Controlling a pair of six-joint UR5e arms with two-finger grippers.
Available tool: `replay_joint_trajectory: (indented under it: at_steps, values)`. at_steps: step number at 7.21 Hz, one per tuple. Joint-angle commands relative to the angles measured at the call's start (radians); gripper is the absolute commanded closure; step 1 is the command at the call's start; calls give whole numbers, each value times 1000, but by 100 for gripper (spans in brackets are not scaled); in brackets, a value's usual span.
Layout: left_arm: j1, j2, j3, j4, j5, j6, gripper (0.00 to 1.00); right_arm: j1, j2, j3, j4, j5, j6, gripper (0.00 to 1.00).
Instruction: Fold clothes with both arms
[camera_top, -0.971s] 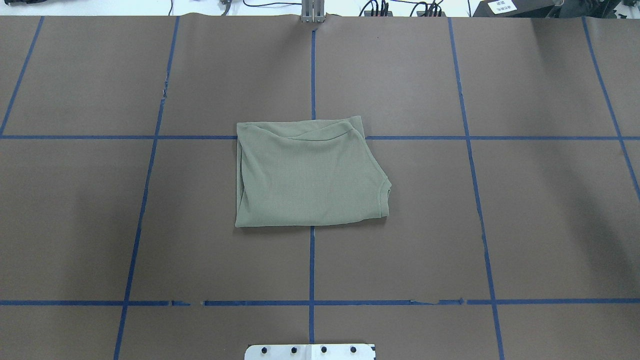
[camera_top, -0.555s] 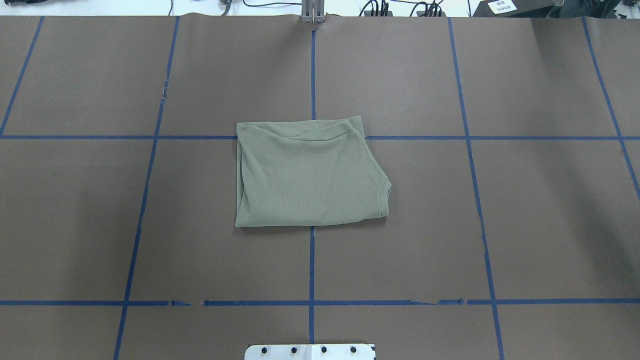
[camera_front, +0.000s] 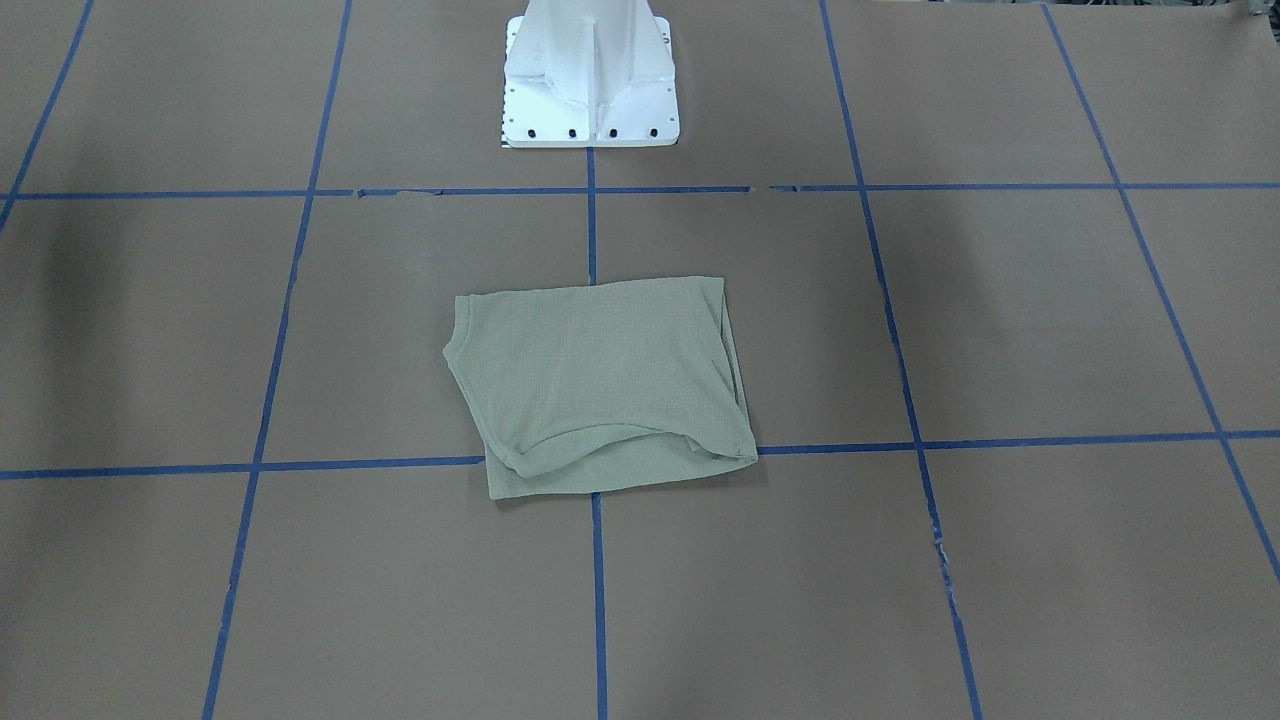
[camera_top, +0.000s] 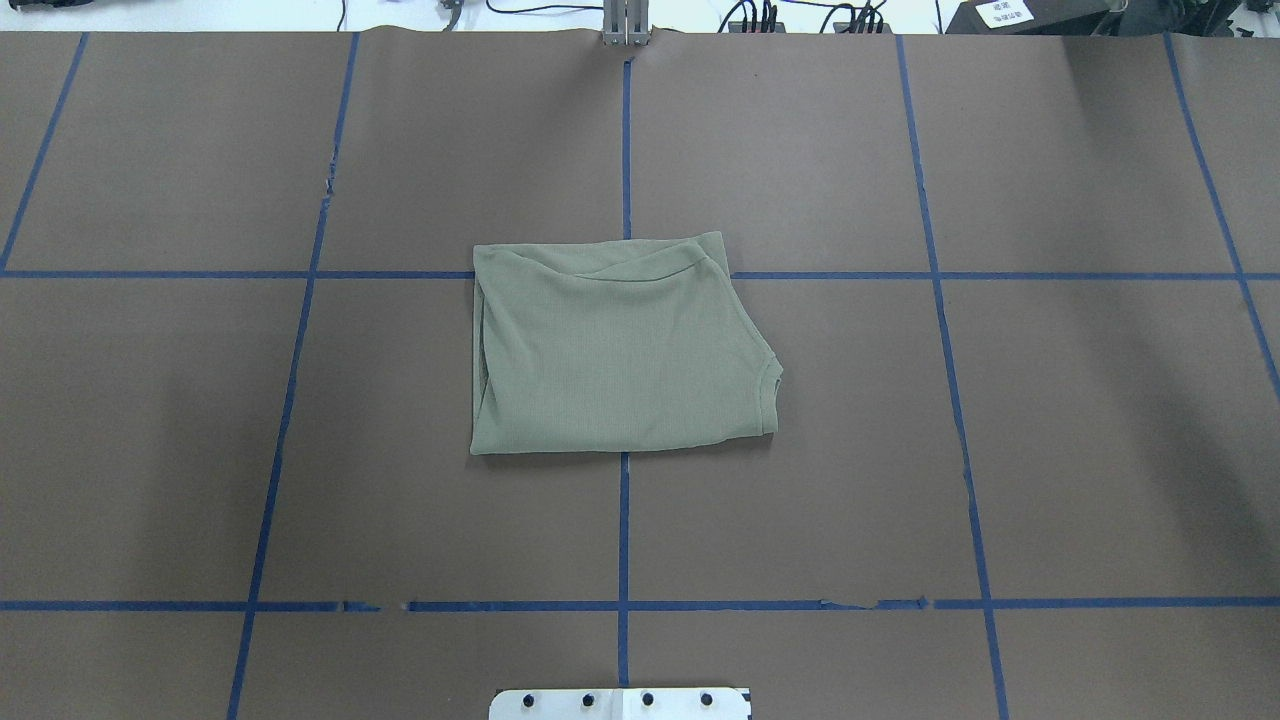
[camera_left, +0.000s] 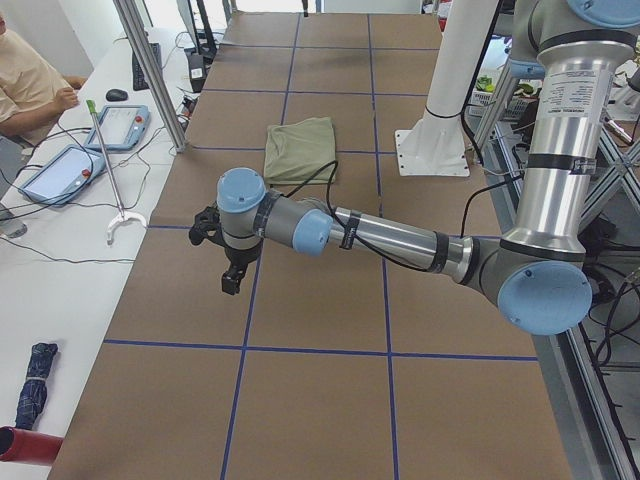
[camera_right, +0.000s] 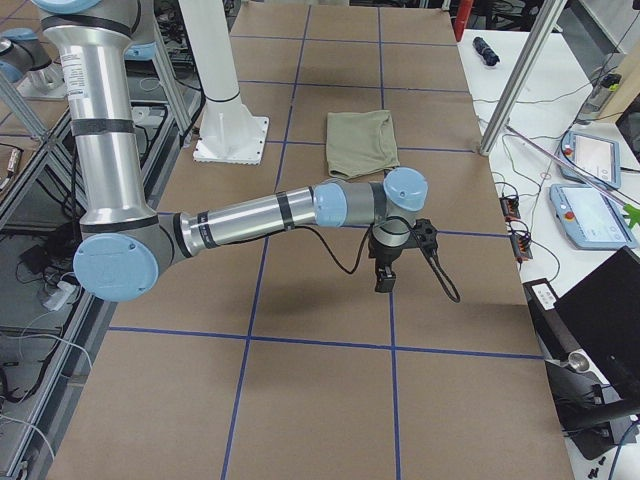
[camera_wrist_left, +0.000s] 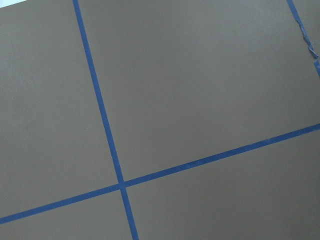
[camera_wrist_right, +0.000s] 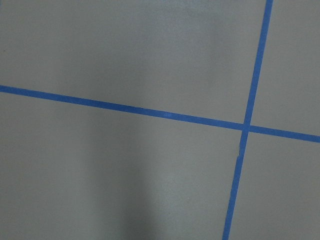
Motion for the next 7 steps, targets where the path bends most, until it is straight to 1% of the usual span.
replay_joint_trajectory:
  at_steps: [1,4,7]
  values:
    - [0,-4,-9,2,-28,0,1,0,-4,1,0,-1,-1,0]
    - [0,2,-17,2,-28,0,1,0,-27,4,0,-1,-2,0]
    - [2,1,-43,3,-28,0,1,0,-27,4,2,-1,-1,0]
